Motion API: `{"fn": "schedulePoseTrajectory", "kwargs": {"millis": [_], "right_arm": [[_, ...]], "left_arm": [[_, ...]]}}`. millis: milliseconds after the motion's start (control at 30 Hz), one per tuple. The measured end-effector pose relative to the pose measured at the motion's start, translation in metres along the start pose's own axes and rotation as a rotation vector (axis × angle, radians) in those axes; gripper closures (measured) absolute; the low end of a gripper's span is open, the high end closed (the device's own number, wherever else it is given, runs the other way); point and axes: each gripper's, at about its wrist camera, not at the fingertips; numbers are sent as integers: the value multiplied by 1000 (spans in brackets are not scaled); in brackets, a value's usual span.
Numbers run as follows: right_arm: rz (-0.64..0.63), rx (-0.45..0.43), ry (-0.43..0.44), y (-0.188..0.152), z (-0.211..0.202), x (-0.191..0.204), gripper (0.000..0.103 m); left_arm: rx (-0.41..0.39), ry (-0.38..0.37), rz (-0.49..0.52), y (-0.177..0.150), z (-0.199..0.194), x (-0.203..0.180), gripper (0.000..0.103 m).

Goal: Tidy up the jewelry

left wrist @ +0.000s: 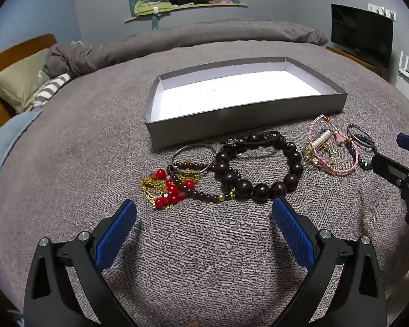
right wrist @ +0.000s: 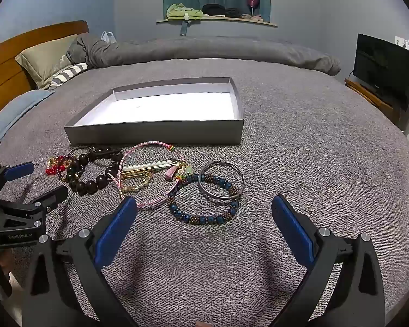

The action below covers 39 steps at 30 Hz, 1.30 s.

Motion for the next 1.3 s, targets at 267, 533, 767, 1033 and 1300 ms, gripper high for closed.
{"fn": "schedulePoseTrajectory", "kwargs": {"millis": [267, 533, 767, 1033, 1300], "right_arm": [[-2, 2, -3, 0, 0, 0, 5], [-4, 0, -4, 0, 0, 0, 5], [-5, 0, -5, 0, 1, 0, 5], [4, 7, 4, 2, 0, 4, 5], [13, 21, 13, 1, 7, -2, 5]], "left_arm": [[1, -1, 0, 0, 0, 0, 2], [4, -1, 2, -1, 1, -1, 2], [6, -6, 3, -1, 2, -3, 2], [12, -9, 10, -2, 2, -5, 2], [6, -42, -1, 0, -3, 1, 2]]}}
Point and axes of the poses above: each gripper's, at about its wrist camera, not at the fingertips, and z roughly the way its jaws point, x to its left, y to its top, and after that the axes turned 8 degrees about -y, right-handed
